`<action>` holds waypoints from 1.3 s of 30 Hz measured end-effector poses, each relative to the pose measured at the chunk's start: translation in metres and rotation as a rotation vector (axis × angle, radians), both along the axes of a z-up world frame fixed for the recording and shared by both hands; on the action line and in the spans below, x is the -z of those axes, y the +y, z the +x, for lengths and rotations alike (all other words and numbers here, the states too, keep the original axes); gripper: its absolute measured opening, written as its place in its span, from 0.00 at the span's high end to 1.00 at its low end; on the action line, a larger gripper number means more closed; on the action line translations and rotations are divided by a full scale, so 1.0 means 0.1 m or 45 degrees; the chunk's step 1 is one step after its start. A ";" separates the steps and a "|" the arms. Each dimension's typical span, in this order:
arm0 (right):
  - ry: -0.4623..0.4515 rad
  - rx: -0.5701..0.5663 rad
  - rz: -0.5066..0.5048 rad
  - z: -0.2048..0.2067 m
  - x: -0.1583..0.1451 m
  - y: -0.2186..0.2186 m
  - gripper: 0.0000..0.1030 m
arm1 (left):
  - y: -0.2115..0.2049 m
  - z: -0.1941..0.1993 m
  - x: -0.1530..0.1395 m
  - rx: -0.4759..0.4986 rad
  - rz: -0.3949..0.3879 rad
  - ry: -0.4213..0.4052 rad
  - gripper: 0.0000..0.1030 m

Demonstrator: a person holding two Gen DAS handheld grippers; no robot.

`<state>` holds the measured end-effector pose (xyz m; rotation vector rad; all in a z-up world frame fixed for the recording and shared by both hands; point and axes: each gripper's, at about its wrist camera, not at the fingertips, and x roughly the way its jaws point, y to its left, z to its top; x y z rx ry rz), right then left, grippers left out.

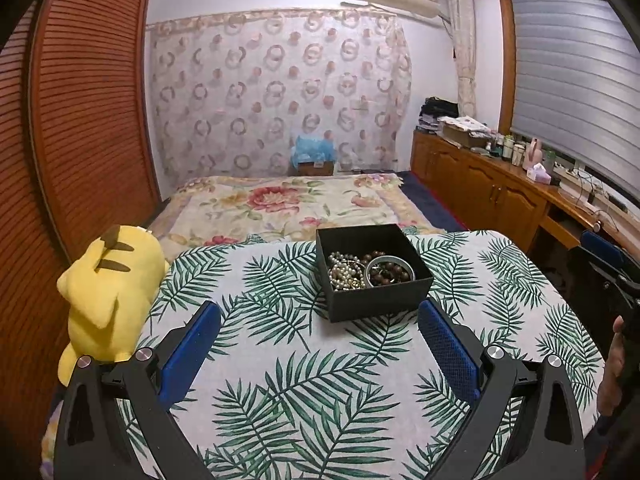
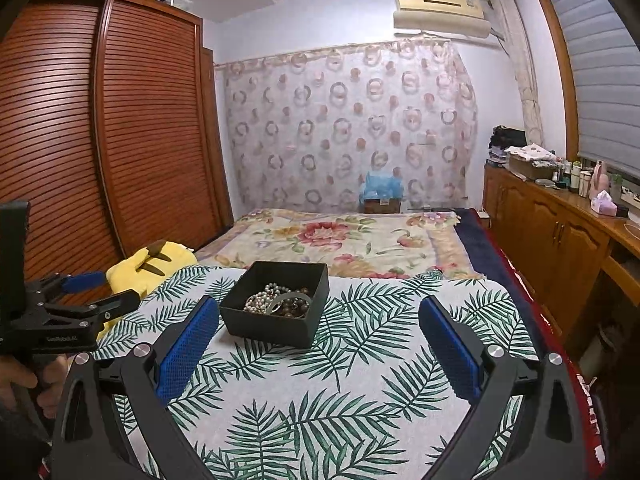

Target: Organize jewelry

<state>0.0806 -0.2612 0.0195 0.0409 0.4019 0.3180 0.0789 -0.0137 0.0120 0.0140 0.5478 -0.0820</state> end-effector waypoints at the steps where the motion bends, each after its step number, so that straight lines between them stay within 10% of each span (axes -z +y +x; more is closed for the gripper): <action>1: 0.000 0.002 0.001 -0.01 0.00 0.00 0.02 | 0.00 0.00 0.00 -0.002 0.000 -0.001 0.07; 39: 0.004 0.005 0.006 0.00 0.04 -0.01 0.02 | -0.01 -0.05 -0.05 -0.001 -0.004 -0.021 0.07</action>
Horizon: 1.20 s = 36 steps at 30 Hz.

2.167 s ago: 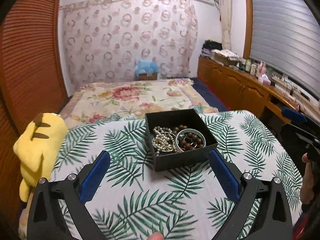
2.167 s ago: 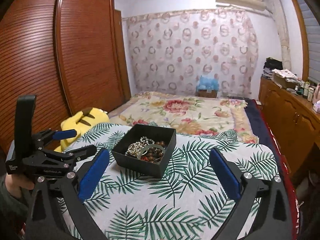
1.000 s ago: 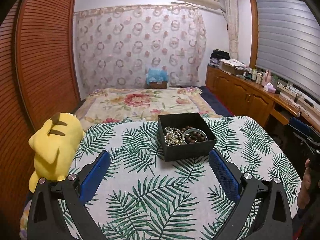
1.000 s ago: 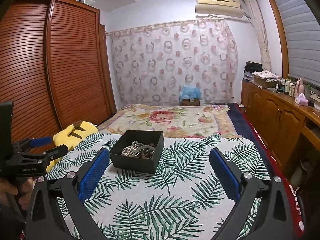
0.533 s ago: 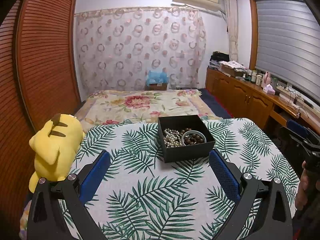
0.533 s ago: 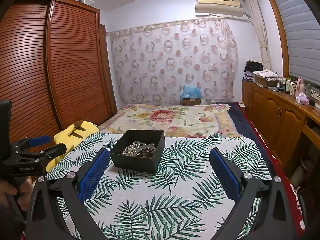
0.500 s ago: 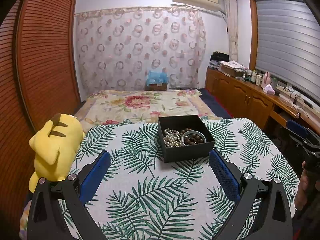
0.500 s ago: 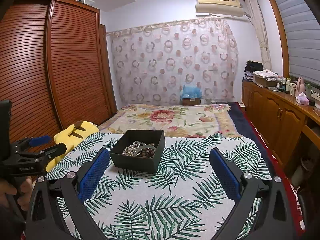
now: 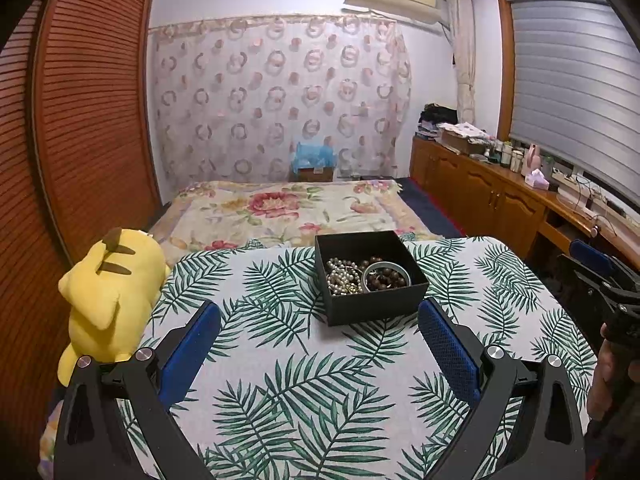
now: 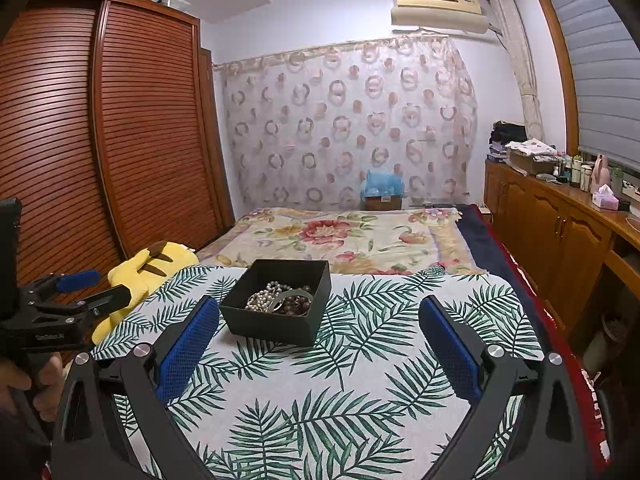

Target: Organize jewelry

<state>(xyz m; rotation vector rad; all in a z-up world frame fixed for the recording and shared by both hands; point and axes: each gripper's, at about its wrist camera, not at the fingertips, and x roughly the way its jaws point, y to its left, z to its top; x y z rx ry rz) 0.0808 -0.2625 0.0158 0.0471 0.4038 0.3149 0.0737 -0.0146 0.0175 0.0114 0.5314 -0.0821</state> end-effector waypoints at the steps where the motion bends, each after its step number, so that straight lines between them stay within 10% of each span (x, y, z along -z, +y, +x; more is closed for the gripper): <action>1: 0.000 0.000 0.000 0.00 0.00 0.00 0.02 | -0.01 0.00 -0.01 0.001 0.000 -0.001 0.07; 36: -0.008 0.004 0.001 0.01 0.03 0.05 0.02 | -0.02 -0.03 -0.05 -0.005 -0.001 -0.009 0.07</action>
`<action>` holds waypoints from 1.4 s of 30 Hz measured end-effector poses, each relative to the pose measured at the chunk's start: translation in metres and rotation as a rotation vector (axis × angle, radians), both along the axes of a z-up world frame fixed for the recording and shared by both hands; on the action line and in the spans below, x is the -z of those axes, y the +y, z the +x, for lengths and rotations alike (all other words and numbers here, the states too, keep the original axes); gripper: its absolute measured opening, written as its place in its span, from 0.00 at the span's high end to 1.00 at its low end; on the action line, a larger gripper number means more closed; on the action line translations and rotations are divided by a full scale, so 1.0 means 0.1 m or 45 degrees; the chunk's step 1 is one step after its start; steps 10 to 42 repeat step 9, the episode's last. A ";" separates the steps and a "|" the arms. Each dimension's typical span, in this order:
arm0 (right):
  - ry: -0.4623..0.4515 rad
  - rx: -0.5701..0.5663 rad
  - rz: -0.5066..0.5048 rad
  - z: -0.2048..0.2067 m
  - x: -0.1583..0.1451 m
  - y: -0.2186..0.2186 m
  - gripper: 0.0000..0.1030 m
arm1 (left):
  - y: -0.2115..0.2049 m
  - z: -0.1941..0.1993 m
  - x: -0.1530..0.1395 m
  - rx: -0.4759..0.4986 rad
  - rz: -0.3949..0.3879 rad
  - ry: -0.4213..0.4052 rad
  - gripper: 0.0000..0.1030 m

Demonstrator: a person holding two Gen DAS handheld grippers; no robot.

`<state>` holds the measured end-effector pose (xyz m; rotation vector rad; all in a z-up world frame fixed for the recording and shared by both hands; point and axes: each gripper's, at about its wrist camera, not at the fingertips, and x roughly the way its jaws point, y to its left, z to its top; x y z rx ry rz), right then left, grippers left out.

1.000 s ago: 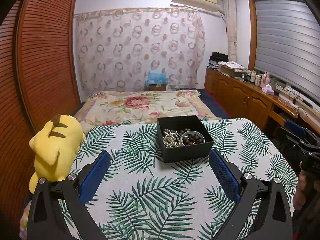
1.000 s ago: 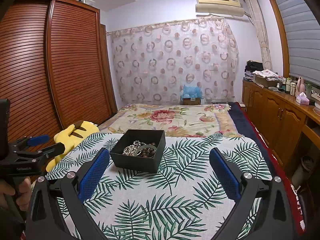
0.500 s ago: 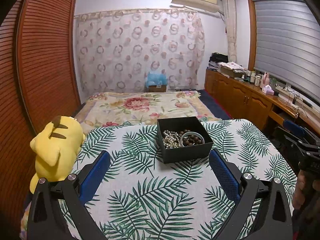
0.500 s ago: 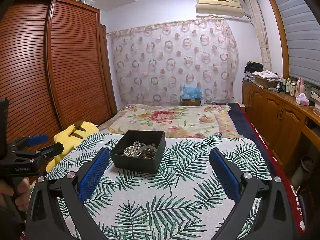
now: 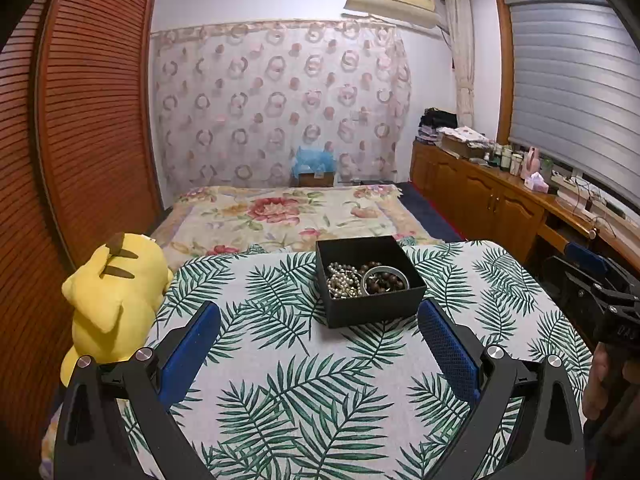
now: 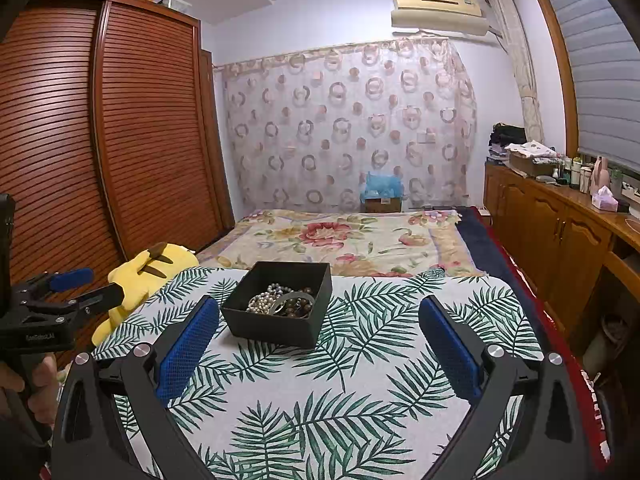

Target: Organize jewelry

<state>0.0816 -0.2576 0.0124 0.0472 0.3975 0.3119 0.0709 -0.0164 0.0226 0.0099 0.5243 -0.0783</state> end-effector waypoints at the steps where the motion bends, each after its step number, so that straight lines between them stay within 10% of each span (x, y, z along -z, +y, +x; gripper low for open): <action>1: 0.000 0.001 0.000 0.00 0.00 0.00 0.02 | 0.01 0.00 0.01 0.002 0.000 0.000 0.07; 42: 0.000 0.000 0.000 0.00 0.01 0.00 0.02 | 0.00 0.01 -0.03 -0.002 0.005 -0.003 0.07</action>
